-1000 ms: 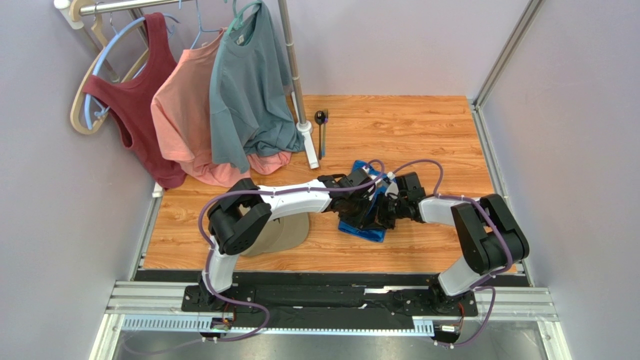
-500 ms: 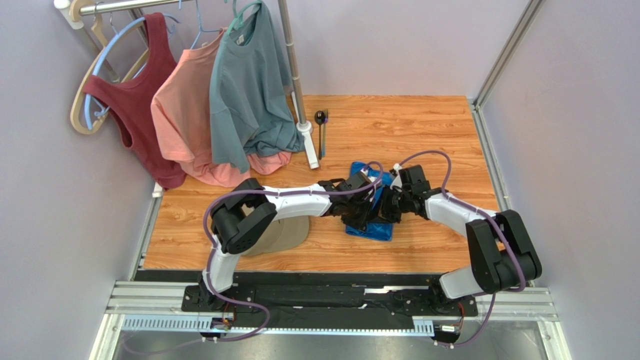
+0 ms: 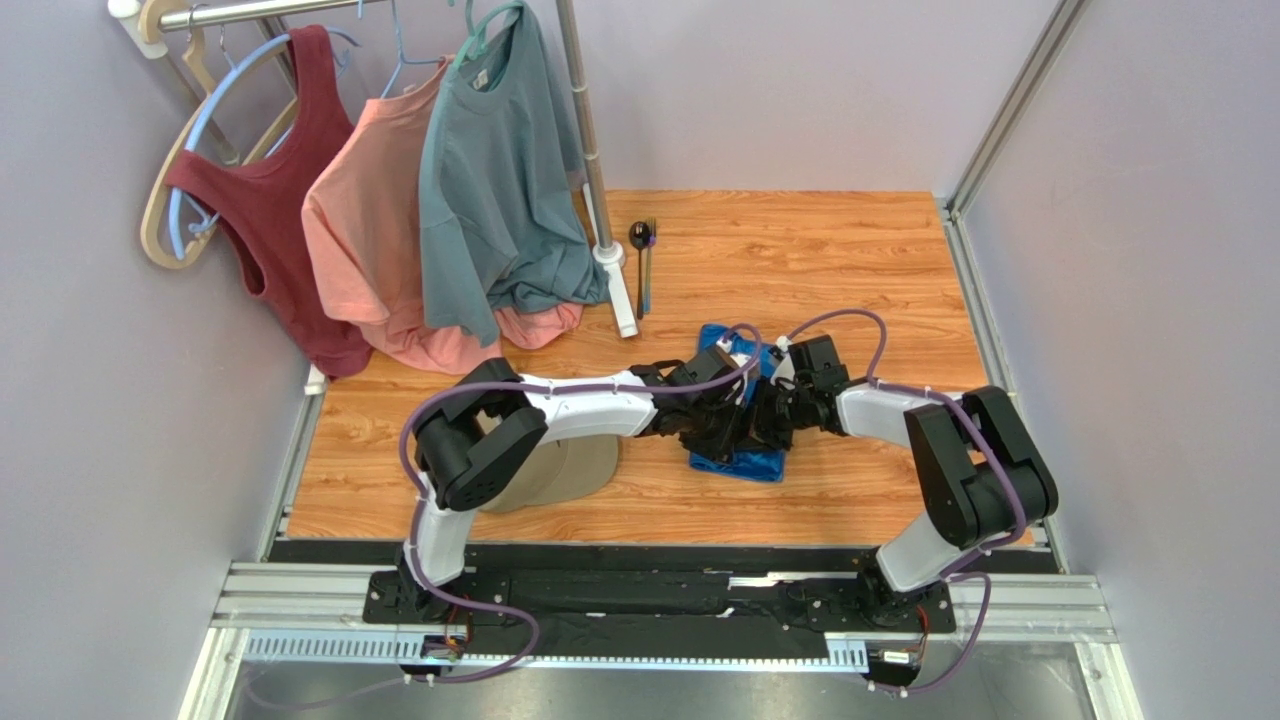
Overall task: Fold the napkin into a case and place the utensils inside
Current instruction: Smooth out the 2/3-rectangle-folded napkin at the center of the board.
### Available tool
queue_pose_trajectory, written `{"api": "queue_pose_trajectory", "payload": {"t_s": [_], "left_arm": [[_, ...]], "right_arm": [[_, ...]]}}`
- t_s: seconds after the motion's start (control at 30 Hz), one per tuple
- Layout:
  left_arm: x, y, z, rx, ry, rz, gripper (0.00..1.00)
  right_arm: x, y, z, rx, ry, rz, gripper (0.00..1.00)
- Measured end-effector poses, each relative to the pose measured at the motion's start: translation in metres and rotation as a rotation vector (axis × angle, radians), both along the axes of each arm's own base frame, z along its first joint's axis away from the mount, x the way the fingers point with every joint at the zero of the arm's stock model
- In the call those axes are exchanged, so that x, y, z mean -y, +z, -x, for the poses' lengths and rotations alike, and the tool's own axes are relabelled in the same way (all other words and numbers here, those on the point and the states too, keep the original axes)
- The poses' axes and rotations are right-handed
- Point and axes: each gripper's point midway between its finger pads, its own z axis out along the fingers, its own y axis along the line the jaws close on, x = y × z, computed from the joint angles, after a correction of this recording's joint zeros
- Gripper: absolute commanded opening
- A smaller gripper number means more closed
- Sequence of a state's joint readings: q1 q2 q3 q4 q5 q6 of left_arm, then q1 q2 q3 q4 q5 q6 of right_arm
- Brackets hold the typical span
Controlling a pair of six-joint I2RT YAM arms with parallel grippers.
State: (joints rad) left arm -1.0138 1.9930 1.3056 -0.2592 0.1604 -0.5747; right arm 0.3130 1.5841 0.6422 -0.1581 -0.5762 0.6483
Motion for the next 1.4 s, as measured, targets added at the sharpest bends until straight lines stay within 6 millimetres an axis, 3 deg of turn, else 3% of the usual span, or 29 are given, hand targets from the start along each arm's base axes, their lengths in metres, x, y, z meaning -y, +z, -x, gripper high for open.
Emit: {"api": "queue_pose_trajectory", "payload": {"t_s": [0.1,0.2,0.37,0.53,0.63,0.8,1.4], "left_arm": [[-0.01,0.007,0.0,0.001,0.007,-0.003,0.2],[-0.019,0.023,-0.002,-0.01,0.017,0.027,0.03],[-0.032,0.045,-0.03,-0.036,0.063,0.11,0.0],[-0.039,0.039,-0.037,-0.074,0.076,0.139,0.0],[-0.037,0.025,-0.022,-0.118,0.046,0.16,0.0],[-0.05,-0.004,0.002,-0.182,0.028,0.142,0.0],[-0.05,0.01,0.006,-0.188,-0.001,0.16,0.0]], "right_arm": [[-0.001,-0.001,0.002,0.001,0.008,-0.015,0.0],[-0.002,-0.001,0.003,0.001,0.014,-0.025,0.0],[-0.003,0.0,0.003,0.005,0.022,-0.028,0.0],[-0.003,0.0,0.003,0.007,0.025,-0.028,0.0],[-0.003,0.0,0.004,0.009,0.028,-0.028,0.0],[-0.004,-0.001,0.006,-0.005,0.037,-0.041,0.0],[-0.005,-0.001,0.007,0.002,0.06,-0.041,0.0]]}}
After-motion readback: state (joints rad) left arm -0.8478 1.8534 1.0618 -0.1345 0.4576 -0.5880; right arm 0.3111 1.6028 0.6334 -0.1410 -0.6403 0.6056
